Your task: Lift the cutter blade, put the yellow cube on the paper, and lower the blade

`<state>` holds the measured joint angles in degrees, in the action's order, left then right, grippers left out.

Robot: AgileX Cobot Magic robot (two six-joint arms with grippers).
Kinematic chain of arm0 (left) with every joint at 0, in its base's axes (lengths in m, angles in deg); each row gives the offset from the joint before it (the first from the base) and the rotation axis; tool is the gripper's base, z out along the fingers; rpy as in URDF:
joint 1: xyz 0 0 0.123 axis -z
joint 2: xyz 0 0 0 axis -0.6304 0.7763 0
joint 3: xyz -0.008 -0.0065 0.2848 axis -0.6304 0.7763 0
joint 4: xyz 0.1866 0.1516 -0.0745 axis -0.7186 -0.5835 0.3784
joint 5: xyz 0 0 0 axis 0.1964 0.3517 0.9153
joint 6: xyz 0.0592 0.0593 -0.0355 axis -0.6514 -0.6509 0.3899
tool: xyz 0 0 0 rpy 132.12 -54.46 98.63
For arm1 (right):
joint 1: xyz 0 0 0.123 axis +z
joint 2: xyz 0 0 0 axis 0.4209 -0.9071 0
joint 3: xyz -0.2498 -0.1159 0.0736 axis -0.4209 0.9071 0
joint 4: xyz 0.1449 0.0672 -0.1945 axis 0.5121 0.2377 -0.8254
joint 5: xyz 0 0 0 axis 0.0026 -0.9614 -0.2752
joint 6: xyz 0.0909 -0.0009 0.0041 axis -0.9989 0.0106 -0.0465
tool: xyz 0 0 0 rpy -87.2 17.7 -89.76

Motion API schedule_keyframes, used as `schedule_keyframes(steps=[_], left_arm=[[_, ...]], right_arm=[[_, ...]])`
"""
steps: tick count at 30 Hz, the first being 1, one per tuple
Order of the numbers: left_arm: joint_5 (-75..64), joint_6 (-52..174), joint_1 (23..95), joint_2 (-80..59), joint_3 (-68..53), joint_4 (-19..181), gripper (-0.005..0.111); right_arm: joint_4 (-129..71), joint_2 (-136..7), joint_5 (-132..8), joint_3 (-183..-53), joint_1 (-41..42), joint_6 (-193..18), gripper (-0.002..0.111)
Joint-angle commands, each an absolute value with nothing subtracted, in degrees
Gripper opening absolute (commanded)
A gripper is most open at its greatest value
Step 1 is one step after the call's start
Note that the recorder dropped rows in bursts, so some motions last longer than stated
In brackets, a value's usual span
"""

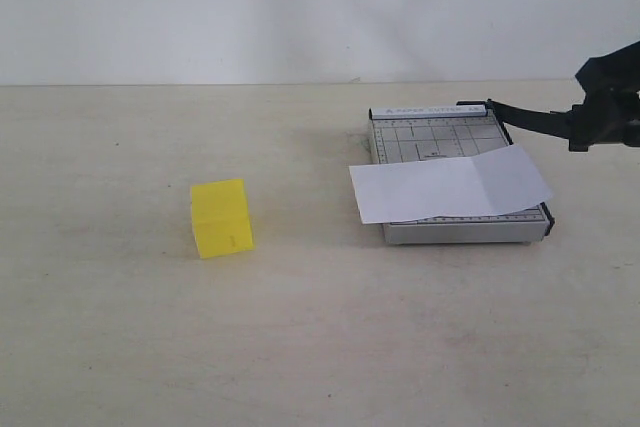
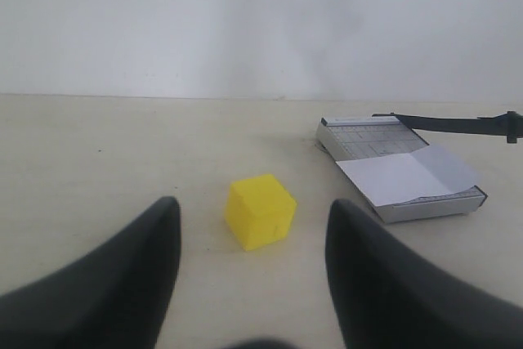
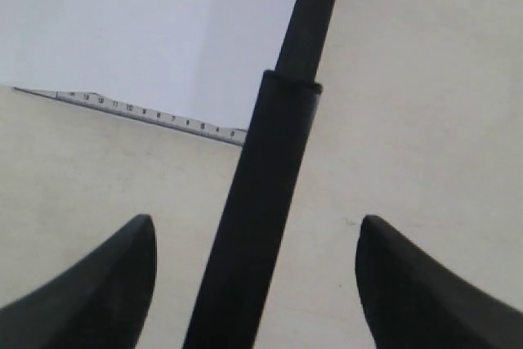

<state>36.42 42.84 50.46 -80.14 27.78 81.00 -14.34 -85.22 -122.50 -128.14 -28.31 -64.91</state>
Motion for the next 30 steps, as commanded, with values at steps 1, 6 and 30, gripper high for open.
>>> schedule_keyframes(steps=[1,6,30], left_arm=[[36.4,42.6,50.9,-80.1,27.4,80.8,0.052],[36.4,42.6,50.9,-80.1,27.4,80.8,0.052],[23.0,28.8,52.3,-69.1,32.8,104.1,0.038]], right_arm=[[-14.0,-81.3,-119.0,-128.2,-28.3,-65.2,0.066],[-13.0,-76.7,-118.5,-128.2,-28.3,-65.3,0.06],[22.0,-42.2,-100.8,-87.6,-28.3,-38.6,0.0]])
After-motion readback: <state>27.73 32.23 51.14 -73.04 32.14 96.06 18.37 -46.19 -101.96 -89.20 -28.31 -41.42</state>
